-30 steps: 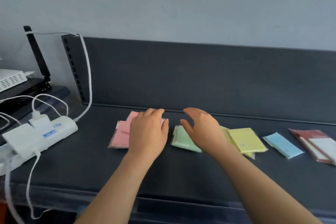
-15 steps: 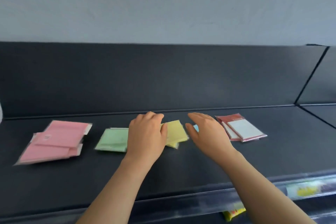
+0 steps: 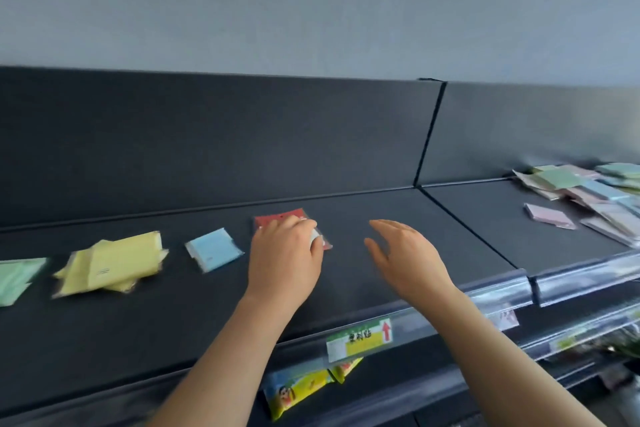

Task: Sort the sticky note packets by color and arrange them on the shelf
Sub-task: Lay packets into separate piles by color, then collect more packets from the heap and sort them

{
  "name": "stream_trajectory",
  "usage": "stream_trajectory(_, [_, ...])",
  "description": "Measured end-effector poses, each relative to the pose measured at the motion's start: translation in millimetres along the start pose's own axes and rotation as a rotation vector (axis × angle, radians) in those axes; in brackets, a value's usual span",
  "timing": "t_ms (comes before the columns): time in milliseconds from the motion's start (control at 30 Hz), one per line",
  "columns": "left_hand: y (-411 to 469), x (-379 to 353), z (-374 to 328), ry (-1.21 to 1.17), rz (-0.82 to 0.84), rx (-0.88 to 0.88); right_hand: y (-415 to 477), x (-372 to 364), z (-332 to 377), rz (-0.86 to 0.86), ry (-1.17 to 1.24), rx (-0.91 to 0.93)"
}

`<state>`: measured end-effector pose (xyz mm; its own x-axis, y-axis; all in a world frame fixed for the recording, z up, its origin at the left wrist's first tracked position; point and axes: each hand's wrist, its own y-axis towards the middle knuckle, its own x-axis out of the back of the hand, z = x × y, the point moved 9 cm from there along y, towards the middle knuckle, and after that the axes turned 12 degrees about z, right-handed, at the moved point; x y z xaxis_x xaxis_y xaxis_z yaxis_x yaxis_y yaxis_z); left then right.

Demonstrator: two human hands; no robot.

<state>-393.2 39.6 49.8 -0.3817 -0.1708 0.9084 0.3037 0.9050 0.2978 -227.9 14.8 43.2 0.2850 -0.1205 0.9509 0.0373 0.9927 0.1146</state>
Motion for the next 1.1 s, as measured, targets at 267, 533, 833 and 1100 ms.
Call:
stream_trajectory(267, [44.8, -54.1, -108.9, -0.019, 0.091, -0.14, -12.7, 32.7, -116.3, -0.048, 0.005, -0.136])
stream_trajectory(533, [107.8, -105.3, -195.8, -0.033, 0.169, -0.229, 6.8, 57.2, -213.5, -0.075, 0.007, -0.279])
stream_trajectory(833, [187.4, -144.7, -267.3, -0.02, 0.246, -0.291, 43.3, 87.3, -314.4, -0.076, 0.02, -0.405])
stream_trajectory(1100, [222.2, -198.7, -330.2, -0.002, 0.339, -0.3, 55.6, 100.4, -409.5, -0.073, 0.033, -0.457])
